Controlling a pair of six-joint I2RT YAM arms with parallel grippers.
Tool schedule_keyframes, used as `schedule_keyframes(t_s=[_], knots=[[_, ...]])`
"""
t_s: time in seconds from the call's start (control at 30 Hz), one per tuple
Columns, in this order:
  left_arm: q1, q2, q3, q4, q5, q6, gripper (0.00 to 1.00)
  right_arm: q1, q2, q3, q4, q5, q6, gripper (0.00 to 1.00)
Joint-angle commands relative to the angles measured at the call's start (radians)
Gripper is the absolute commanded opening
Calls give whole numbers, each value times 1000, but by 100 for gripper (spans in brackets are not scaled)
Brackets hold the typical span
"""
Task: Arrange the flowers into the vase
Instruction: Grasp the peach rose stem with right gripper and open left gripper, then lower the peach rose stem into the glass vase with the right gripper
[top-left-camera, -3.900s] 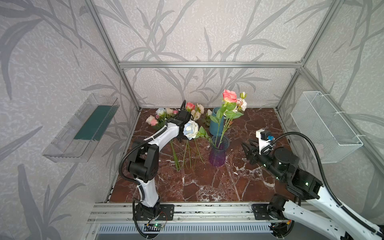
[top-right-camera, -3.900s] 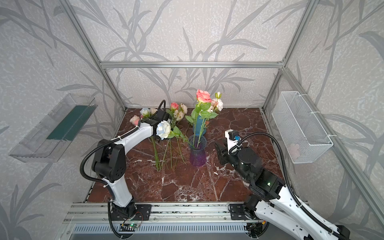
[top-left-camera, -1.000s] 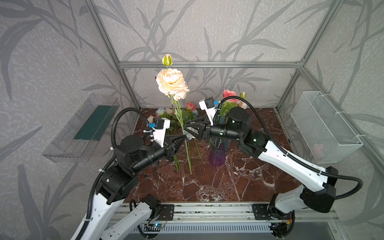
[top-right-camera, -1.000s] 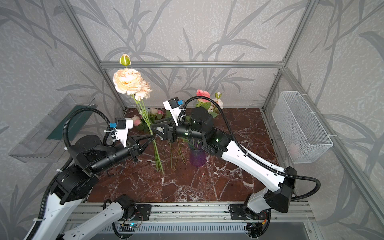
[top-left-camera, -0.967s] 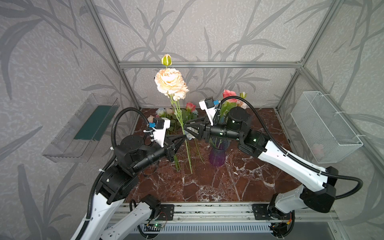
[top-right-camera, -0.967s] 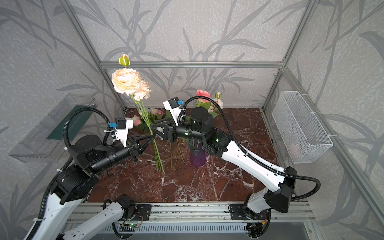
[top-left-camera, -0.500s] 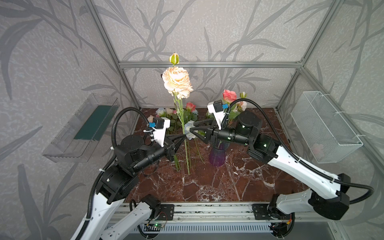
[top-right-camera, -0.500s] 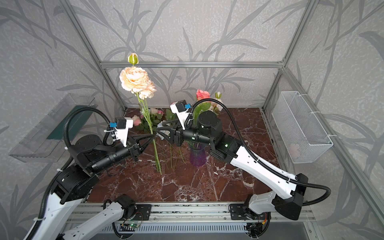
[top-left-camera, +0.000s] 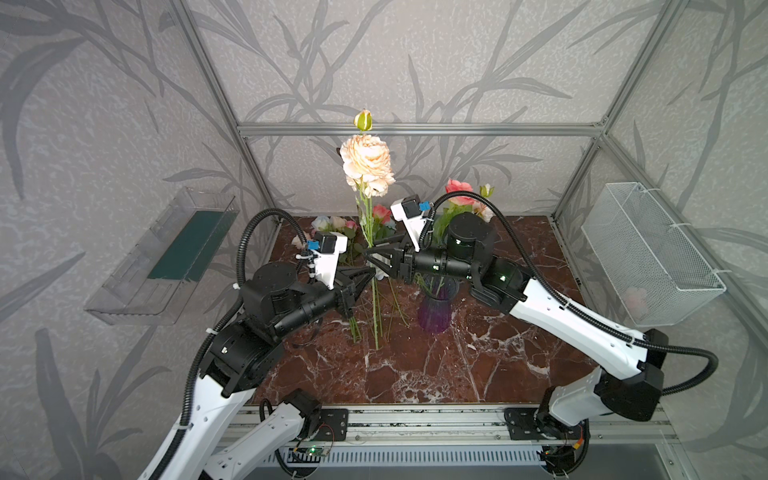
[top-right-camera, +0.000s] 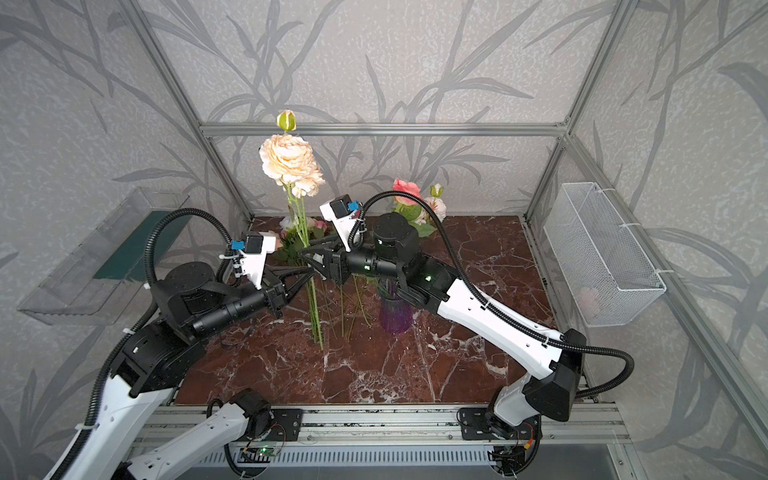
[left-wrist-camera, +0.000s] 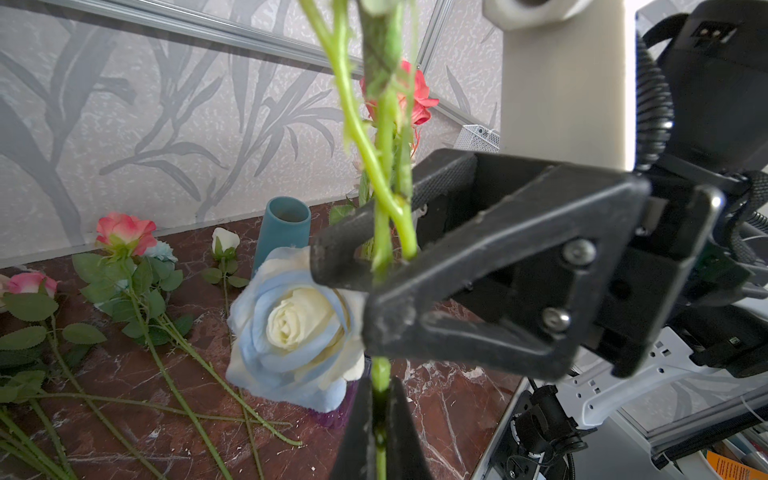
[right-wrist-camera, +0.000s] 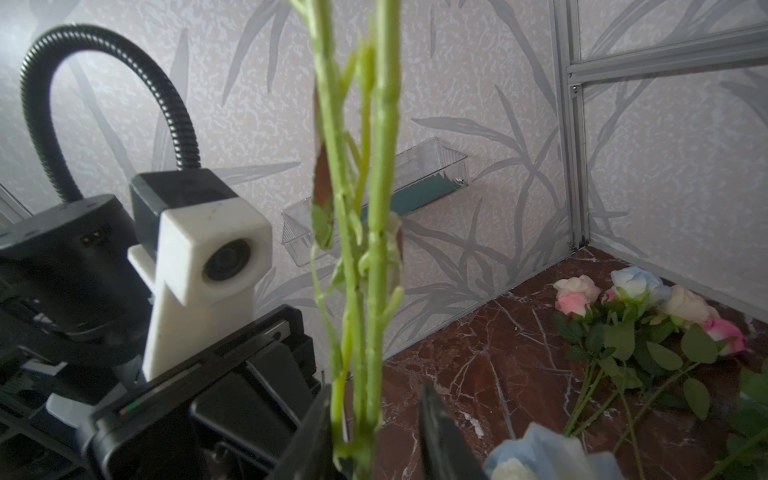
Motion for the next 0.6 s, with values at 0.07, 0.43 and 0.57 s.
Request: schedule_keyframes(t_s=[0.07, 0.43, 0.57], knots=[[-6, -16, 35, -6, 3, 35, 0, 6, -2, 38, 24, -30, 14, 9], [-4, -122, 25, -17, -114, 67, 70, 8, -120, 2, 28, -8, 15, 7], [-3, -146, 15, -23, -201, 75, 70, 8, -213, -42, -52, 69, -58, 7]])
